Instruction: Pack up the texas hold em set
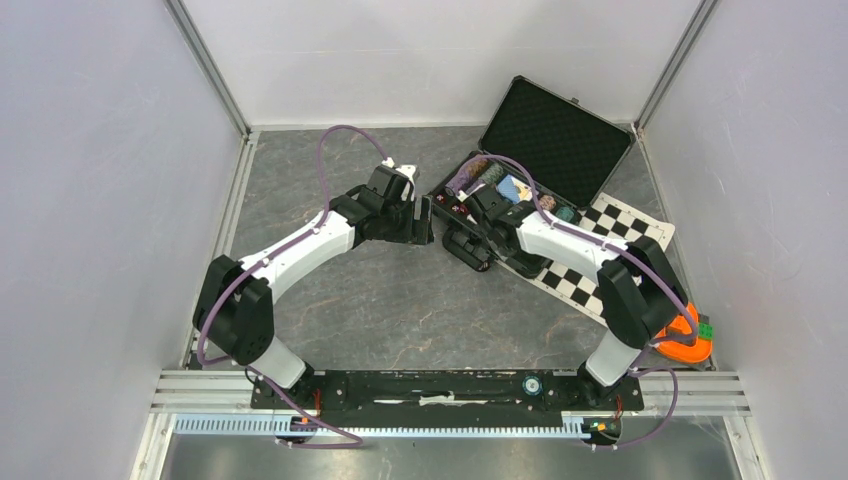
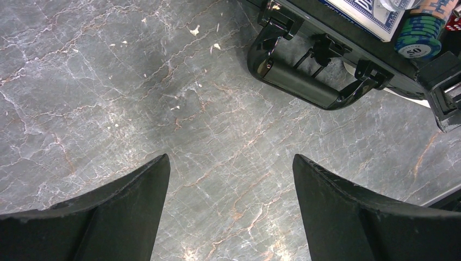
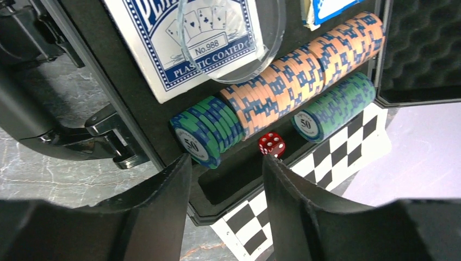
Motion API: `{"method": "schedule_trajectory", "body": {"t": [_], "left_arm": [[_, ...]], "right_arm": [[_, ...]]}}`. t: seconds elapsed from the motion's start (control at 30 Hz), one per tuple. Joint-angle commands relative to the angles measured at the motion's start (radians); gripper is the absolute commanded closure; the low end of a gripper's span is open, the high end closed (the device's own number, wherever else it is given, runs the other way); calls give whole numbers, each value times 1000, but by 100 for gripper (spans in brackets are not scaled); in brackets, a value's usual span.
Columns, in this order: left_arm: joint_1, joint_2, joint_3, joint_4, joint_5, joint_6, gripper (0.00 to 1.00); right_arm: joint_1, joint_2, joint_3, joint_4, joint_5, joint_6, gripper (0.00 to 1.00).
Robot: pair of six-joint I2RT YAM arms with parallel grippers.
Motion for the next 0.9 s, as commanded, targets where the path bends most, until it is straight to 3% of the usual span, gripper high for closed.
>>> {"method": "schedule_trajectory", "body": {"t": [0.0, 0.27, 0.7, 0.87], "left_arm": [[3, -42, 18, -2, 11, 33, 11], [2, -53, 10, -14, 12, 41, 11], [3, -70, -10, -10, 27, 40, 10], [2, -77, -12, -10, 29, 46, 10]], "right_arm": [[17, 7, 7, 31, 62, 39, 42], [23, -79, -30, 59, -88, 24, 28], [20, 32, 46, 31, 69, 15, 28], [5, 6, 70, 30, 3, -9, 28]]}}
